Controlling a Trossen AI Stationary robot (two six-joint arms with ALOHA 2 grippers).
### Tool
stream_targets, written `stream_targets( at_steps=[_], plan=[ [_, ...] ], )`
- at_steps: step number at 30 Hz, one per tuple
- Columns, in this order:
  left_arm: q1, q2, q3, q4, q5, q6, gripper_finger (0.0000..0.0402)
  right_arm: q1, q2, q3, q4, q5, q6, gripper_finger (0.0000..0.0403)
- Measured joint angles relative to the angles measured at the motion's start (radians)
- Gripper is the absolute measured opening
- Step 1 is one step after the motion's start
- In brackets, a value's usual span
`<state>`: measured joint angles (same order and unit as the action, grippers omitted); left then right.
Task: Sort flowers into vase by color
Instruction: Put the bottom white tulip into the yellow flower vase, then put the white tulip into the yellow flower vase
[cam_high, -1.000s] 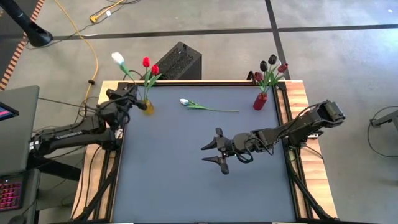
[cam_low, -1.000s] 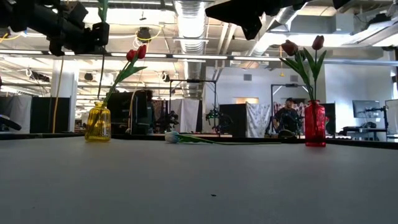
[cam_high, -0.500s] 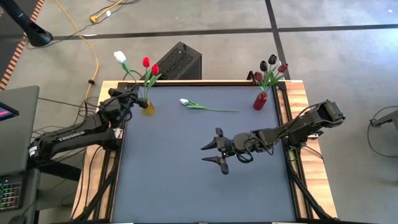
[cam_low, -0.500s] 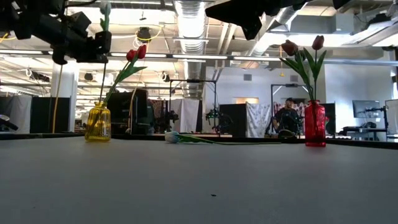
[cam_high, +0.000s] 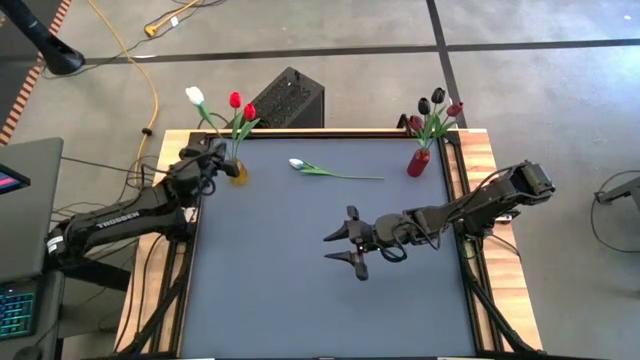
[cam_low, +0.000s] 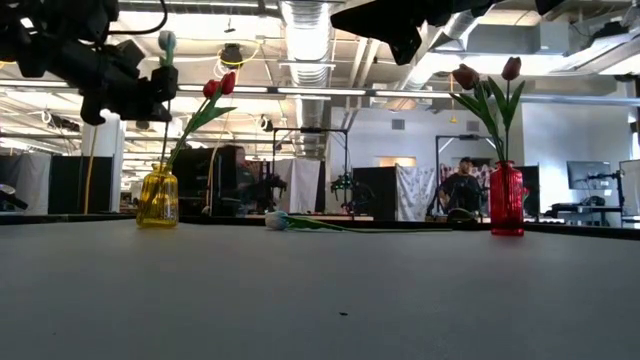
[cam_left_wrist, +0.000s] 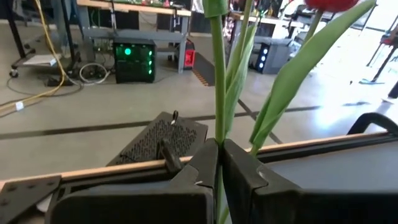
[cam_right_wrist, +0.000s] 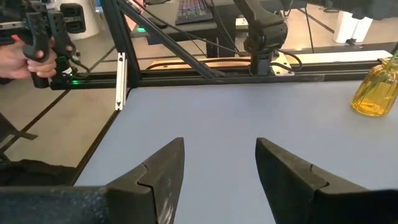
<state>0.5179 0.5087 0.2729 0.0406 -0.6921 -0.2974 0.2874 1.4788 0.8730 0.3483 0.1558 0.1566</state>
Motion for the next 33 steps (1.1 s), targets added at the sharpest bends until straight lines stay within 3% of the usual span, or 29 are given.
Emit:
stream_targets(
  at_steps=[10,18,24,33],
  plan=[
    [0.0,0.0,0.0,-0.079,0.007,-0.022,0.0057,0.0,0.0,0.0,0.0,0.0,0.003,0.0223],
    [0.0,0.0,0.0,-0.19,0.092,-0.022,0.0118,0.0,0.0,0.0,0.0,0.0,0.003,0.0223],
    [0.0,0.0,0.037,-0.346,0.141,-0.048,0.0137,-0.011,0.0,0.0,-0.012,0.0,0.008,0.0223],
    [-0.004,0.0,0.116,-0.504,0.369,-0.13,0.0139,-0.132,0.0,0.0,-0.091,-0.013,0.054,0.0223]
  ],
)
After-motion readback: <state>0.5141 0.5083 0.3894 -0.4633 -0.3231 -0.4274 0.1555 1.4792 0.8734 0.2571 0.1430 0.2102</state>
